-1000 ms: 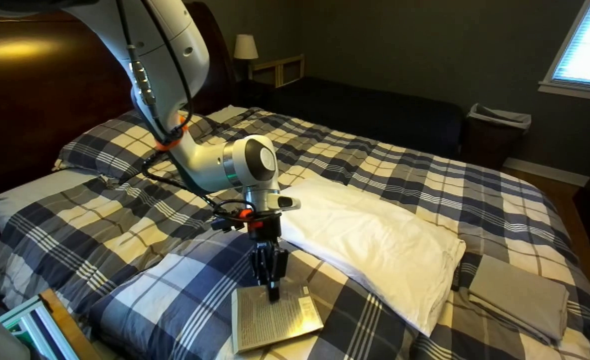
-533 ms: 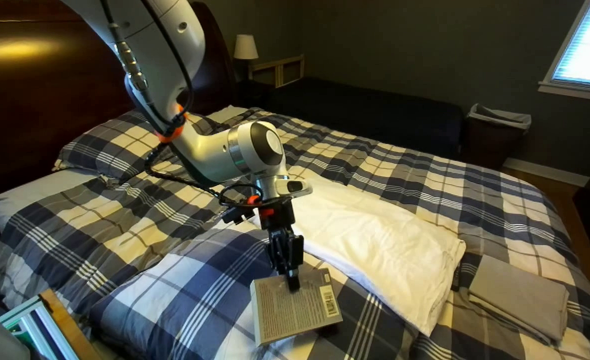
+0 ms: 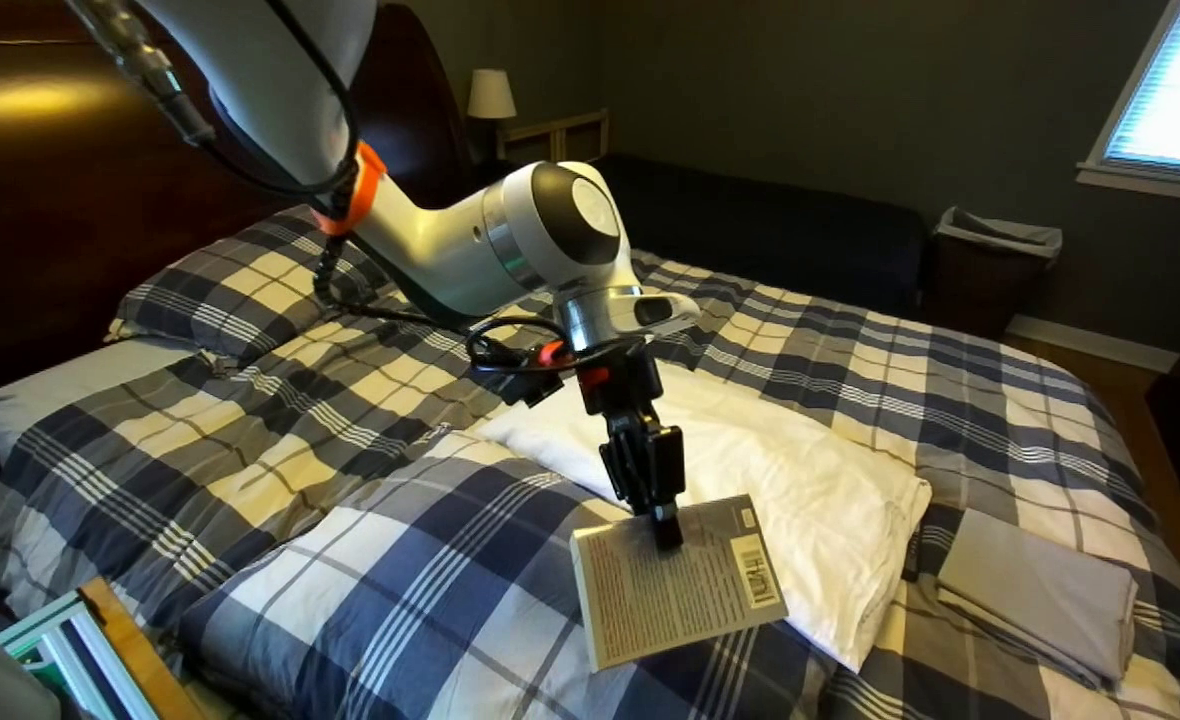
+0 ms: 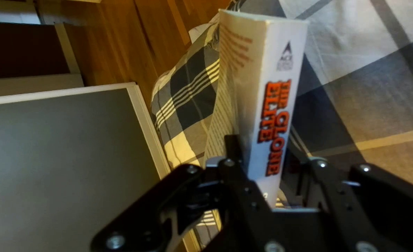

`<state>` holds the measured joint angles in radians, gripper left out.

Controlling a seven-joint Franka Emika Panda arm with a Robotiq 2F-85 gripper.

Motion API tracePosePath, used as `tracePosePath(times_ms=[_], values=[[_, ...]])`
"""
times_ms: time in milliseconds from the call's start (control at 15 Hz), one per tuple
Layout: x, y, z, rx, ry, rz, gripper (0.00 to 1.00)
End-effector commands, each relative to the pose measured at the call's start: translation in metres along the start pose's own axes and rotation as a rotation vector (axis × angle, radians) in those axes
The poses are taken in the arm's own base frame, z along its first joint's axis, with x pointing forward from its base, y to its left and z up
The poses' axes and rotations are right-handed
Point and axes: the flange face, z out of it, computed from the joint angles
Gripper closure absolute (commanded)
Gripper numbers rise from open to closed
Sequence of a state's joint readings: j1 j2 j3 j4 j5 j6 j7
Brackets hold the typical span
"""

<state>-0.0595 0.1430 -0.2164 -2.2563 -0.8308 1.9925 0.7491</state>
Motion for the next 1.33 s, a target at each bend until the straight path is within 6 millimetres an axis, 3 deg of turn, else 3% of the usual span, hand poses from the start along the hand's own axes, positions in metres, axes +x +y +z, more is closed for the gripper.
tracePosePath(times_ms=[0,267,333,667,1000,1267], values=[[0.001,0.003,-0.001,0.002,0.000,0.006,0.69],[0.000,0.001,-0.001,0.002,0.001,0.002,0.69],[0.002,0.000,0.001,-0.008,0.003,-0.006,0.92],[0.034,0.018,0.027,-0.065,0.029,0.033,0.92],[0.067,0.040,0.068,-0.169,0.124,0.039,0.92],[0.078,0.046,0.097,-0.159,0.233,-0.054,0.92]])
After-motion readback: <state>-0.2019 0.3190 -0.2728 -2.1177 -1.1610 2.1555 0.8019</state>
